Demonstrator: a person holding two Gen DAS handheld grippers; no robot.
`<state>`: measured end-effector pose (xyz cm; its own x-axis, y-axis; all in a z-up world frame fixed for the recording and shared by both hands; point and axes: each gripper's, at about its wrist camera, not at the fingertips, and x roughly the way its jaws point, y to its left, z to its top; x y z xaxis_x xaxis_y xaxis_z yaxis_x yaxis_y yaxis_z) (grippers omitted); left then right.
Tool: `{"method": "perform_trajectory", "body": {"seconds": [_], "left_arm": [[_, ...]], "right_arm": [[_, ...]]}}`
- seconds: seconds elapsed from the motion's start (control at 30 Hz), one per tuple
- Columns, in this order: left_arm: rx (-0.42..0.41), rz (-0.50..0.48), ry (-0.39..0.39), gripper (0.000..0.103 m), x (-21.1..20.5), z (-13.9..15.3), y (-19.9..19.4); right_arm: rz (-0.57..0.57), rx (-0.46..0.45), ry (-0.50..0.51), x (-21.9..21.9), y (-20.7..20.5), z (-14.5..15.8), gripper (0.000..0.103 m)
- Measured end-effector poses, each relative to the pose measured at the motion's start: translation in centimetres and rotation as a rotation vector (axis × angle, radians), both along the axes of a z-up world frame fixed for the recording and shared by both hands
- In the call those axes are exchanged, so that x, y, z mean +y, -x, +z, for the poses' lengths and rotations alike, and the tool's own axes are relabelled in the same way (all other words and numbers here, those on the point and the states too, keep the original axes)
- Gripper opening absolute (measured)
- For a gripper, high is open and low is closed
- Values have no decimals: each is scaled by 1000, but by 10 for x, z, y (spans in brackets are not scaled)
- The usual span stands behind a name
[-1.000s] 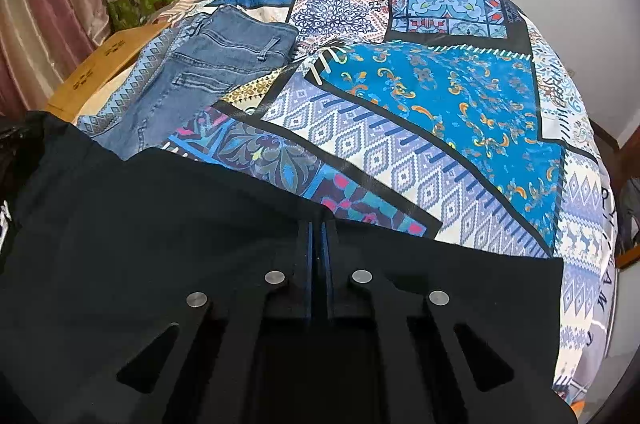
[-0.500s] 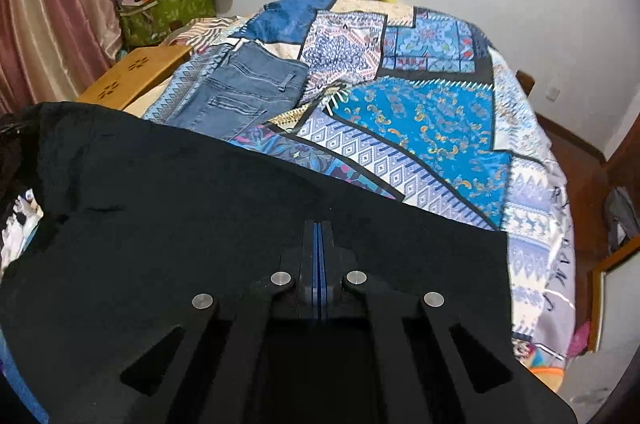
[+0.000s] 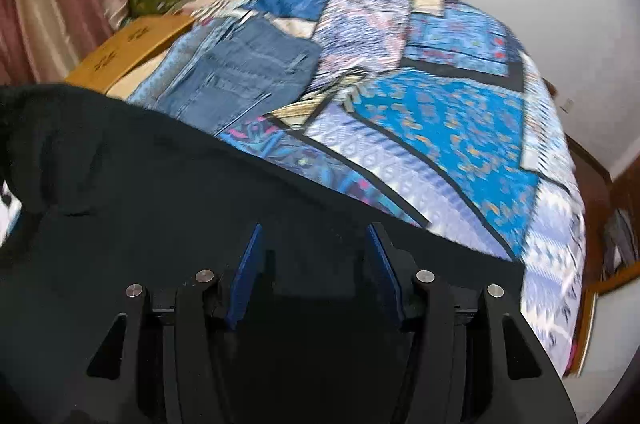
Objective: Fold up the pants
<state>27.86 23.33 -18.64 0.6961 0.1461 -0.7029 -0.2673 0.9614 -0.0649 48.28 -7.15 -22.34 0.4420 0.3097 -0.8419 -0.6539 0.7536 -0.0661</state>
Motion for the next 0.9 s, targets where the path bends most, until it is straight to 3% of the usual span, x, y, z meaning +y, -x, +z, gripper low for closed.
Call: {"method": "perform_trajectory", "body": {"seconds": [0.13,0.23,0.3,0.43,0.6,0.77,0.9], "left_arm": [[-3,-7,0,11,-2,-1,12],[1,-16,-34,11,-7,-2,10],[1,-22,-50,11,-9,-5,7],[0,-26,-48,10,-9,-10,1],[-5,-29,-26,10,-8,-11,-1],[-5,-40,-24,10,-12,-5,4],[-9,-39,10,10,-9,2,11]], "right_arm": [[54,-15,60,14,-9,-9,55],[76,8,39,18,-17,-18,54],[71,53,-9,18,-20,-27,41],[49,49,-72,14,-15,-31,31],[36,26,-51,18,-4,-29,9],[11,12,-64,15,6,-21,5],[-9,-44,-95,4,24,4,5]]}}
